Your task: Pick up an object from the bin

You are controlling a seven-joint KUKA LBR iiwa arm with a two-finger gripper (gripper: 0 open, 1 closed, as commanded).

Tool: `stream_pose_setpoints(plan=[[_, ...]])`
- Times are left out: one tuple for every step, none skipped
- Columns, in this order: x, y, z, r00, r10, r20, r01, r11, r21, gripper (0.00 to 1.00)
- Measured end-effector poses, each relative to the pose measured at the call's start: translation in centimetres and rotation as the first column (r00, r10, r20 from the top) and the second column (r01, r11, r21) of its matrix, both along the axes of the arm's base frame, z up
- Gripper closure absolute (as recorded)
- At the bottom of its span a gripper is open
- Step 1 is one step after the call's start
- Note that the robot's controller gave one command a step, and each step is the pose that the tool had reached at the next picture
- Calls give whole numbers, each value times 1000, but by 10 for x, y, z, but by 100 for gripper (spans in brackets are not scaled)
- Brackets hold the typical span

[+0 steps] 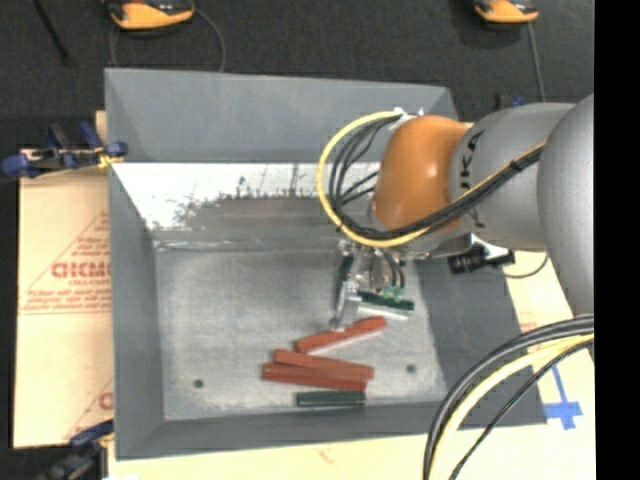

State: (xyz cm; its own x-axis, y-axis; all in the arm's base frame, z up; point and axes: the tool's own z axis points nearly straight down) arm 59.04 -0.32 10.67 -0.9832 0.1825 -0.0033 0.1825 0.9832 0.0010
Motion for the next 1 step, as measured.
stream_pose_setpoints(plan=[[22, -56, -34, 1000, -1, 4, 1, 1000, -3, 0]])
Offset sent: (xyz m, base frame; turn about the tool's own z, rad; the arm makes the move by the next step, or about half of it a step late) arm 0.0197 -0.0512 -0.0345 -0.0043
